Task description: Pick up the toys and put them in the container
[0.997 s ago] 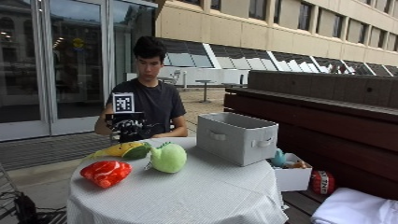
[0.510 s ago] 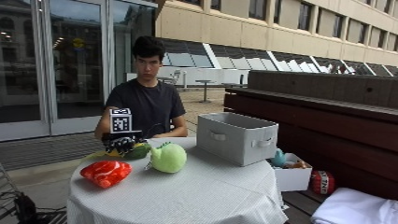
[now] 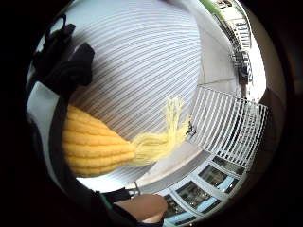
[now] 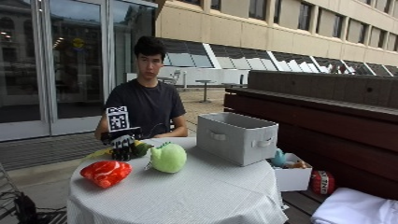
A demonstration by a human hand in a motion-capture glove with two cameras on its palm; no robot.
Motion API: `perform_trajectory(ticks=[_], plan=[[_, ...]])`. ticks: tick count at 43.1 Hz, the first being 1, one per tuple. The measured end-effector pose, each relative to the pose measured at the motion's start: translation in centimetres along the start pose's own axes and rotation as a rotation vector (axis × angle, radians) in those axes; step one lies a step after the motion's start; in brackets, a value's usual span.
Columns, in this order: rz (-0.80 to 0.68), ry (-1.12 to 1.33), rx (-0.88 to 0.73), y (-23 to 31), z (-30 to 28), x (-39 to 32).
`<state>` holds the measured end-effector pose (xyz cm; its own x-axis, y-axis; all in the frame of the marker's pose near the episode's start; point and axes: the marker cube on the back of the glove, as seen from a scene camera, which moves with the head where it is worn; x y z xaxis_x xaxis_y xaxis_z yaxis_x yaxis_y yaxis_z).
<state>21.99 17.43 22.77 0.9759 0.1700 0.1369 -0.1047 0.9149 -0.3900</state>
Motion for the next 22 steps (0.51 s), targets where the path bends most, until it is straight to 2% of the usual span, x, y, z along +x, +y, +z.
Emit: perform_trajectory(ticks=[6, 12, 17, 22], plan=[[-0.024, 0.005, -0.013, 0.4, -1.9, -0.3], [-0.016, -0.02, 0.044, 0.0, -3.6, -0.6], [0.003, -0.038, 0.26, -3.1, -7.0, -1.4], [0.033, -0.073, 0.211, -3.3, -12.5, -4.0]])
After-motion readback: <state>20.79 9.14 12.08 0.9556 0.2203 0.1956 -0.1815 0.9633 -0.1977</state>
